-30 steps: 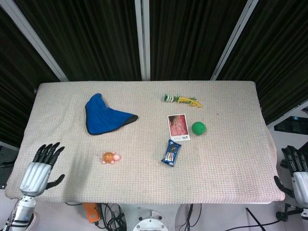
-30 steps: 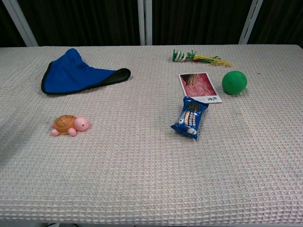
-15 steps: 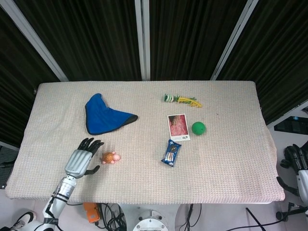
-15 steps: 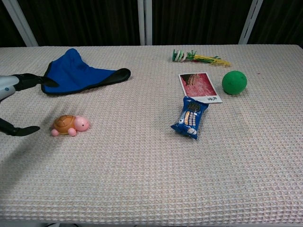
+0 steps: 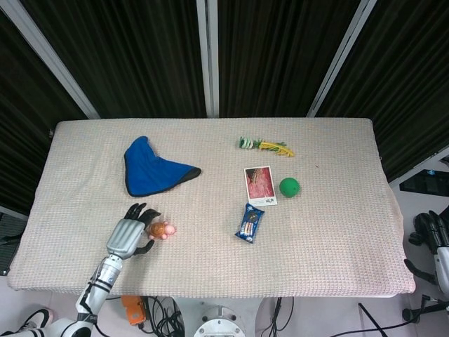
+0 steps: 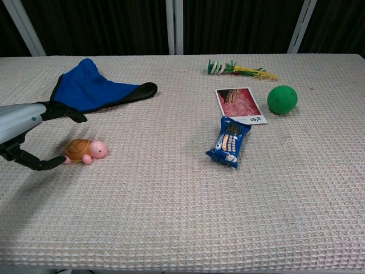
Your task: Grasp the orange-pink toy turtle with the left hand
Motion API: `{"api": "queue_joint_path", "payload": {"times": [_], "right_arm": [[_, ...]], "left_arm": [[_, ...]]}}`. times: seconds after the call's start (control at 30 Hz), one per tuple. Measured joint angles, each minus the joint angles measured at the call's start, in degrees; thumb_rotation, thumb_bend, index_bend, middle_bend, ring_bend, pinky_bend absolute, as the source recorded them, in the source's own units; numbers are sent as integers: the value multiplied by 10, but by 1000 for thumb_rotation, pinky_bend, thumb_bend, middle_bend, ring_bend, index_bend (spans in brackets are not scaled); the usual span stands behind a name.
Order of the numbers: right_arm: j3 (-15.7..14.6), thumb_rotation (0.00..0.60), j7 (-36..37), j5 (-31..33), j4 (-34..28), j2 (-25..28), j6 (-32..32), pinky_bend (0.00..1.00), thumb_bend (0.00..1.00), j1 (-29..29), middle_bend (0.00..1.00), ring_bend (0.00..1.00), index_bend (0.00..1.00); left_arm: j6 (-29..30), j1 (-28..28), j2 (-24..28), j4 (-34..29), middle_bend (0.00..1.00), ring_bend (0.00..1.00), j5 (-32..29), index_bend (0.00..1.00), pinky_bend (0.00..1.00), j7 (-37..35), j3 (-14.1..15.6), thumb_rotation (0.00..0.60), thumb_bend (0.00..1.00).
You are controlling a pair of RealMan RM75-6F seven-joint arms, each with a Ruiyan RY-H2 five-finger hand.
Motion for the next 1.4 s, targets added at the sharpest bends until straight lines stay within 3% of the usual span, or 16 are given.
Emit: {"api": "queue_joint_path", "payload": {"times": [0.37, 0.67, 0.77, 1.0, 1.1, 1.23, 1.4], "right_arm": [[4, 600, 6, 8, 9, -3, -5, 0, 66, 1, 0, 0, 0], [4, 600, 4, 12, 16, -8, -13, 0, 95, 3, 0, 0, 0], [4, 600, 4, 15, 16, -7, -15, 0, 124, 3, 0, 0, 0], [5, 600, 5, 16, 18, -7, -15, 0, 142, 2, 0, 0, 0], [4, 600, 6, 16, 18, -8, -15, 0, 150, 2, 0, 0, 0], [4, 600, 7, 15, 19, -8, -13, 0, 153, 1, 0, 0, 0], [5, 600, 6, 13, 17, -7, -9, 0, 152, -1, 0, 0, 0]], "left_arm": [[5, -11, -23, 30, 338, 0, -14, 367, 23, 2, -2, 600, 329], [-5, -21, -39, 56, 379, 21, -18, 385, 44, -11, 3, 600, 340], [-7, -24, -46, 66, 439, 69, -19, 438, 45, -16, 2, 600, 343], [20, -24, -74, 99, 663, 275, -13, 666, 119, -32, -4, 600, 410], [34, -21, -87, 118, 695, 315, -9, 699, 121, -40, -5, 600, 422], [34, -20, -90, 122, 665, 315, -10, 652, 113, -39, -3, 600, 416], [15, -23, -66, 94, 328, 109, -10, 329, 60, -45, 6, 600, 290]]}}
